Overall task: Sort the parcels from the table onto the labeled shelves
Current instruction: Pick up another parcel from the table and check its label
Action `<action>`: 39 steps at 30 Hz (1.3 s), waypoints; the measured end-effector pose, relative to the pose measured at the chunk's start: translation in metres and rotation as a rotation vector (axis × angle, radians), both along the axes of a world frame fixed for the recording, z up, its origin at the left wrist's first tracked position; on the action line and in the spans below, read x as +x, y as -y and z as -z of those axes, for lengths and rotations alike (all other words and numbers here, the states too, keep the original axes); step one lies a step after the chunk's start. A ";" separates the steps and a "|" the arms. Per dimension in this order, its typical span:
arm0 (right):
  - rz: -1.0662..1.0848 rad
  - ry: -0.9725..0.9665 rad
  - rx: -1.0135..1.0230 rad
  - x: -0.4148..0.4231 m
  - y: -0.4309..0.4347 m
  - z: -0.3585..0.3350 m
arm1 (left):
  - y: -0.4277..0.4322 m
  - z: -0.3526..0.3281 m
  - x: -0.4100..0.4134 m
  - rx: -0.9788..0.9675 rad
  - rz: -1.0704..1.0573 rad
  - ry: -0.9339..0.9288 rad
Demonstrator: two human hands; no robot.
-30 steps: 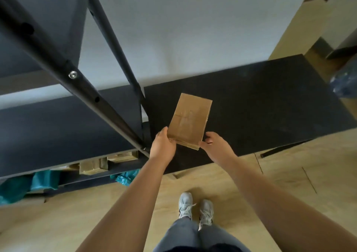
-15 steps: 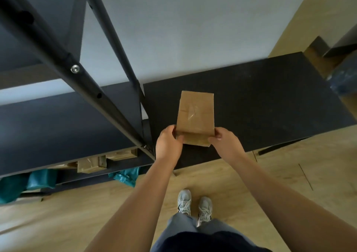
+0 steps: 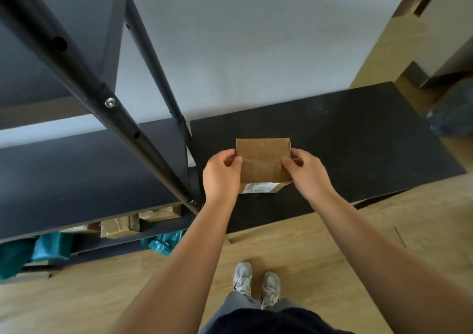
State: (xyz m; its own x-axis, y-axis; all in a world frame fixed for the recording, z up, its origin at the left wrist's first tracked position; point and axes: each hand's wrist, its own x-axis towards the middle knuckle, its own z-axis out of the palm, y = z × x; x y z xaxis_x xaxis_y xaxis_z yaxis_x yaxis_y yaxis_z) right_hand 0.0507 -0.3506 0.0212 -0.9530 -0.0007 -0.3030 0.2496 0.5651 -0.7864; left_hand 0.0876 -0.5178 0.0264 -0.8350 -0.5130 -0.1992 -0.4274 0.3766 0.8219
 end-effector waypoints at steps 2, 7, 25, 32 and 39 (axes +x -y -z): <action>0.005 0.008 -0.027 -0.001 0.002 0.003 | 0.000 0.001 0.000 0.018 -0.003 0.013; -0.010 0.008 -0.062 -0.005 0.005 0.004 | 0.005 0.005 0.001 0.060 0.011 0.018; -0.081 0.128 -0.050 0.005 0.000 0.029 | -0.003 0.023 0.012 0.117 0.089 0.252; -0.027 0.015 -0.059 0.004 -0.004 0.027 | 0.000 0.019 0.008 0.061 0.055 0.193; -0.126 0.011 -0.008 0.005 -0.002 0.045 | -0.003 0.027 0.007 0.066 0.082 0.228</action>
